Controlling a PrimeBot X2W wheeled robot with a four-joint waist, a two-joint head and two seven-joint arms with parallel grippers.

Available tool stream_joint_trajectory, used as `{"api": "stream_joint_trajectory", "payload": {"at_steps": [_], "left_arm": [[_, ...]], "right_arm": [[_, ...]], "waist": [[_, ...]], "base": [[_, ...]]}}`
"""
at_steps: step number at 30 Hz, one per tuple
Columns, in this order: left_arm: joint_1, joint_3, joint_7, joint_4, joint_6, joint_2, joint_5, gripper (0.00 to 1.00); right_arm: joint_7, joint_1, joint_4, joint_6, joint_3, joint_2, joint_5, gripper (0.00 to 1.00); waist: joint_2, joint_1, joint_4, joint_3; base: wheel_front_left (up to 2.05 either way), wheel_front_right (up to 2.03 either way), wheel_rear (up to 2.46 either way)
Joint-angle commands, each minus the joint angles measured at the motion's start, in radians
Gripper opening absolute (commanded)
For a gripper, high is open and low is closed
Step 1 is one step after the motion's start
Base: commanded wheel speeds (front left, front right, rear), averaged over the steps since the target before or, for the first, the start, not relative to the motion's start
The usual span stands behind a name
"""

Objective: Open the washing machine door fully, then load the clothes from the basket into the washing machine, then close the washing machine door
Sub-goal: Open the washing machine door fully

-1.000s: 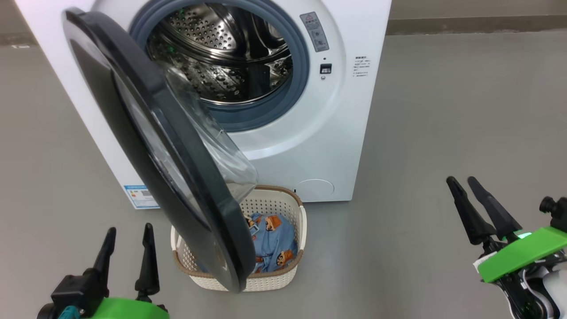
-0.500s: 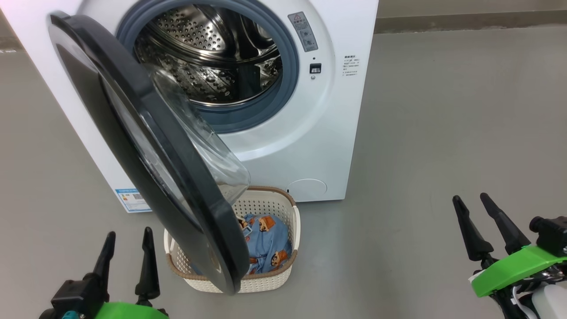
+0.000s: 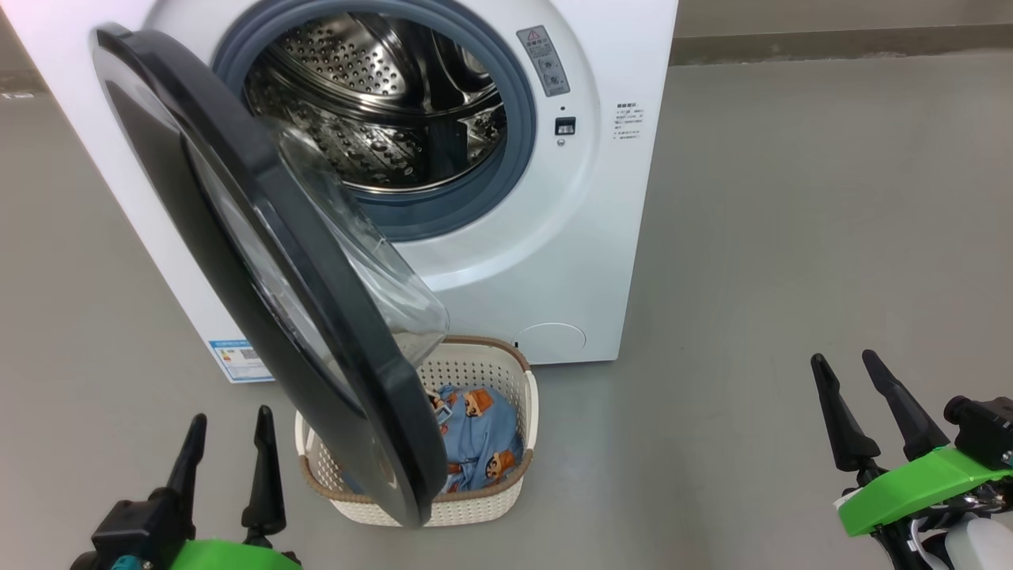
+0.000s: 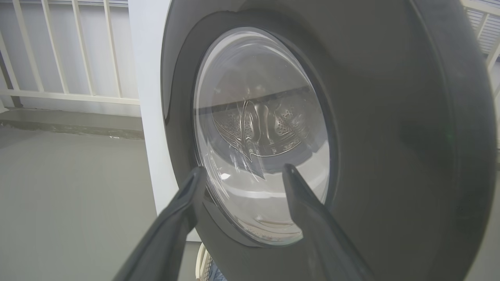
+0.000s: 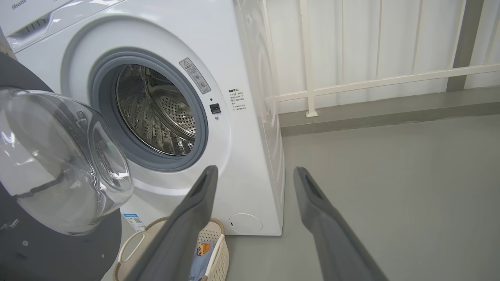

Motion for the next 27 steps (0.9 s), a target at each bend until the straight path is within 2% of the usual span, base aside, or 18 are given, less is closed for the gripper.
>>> {"api": "stream_joint_trajectory", "payload": {"at_steps": [1, 27], "left_arm": [[-0.026, 0.035, -0.006, -0.021, 0.001, 0.009, 0.002, 1.00], [-0.027, 0.019, -0.006, -0.021, 0.004, 0.014, 0.003, 1.00]], "right_arm": [[-0.012, 0.000, -0.023, 0.002, 0.012, -0.013, -0.005, 1.00], [-0.012, 0.009, -0.014, 0.002, 0.023, -0.007, -0.004, 1.00]], "waist": [[0.0000, 0.0000, 0.000, -0.001], [0.0000, 0.0000, 0.007, 0.002]], "base": [[0.00, 0.00, 0.00], [0.00, 0.00, 0.00]]}}
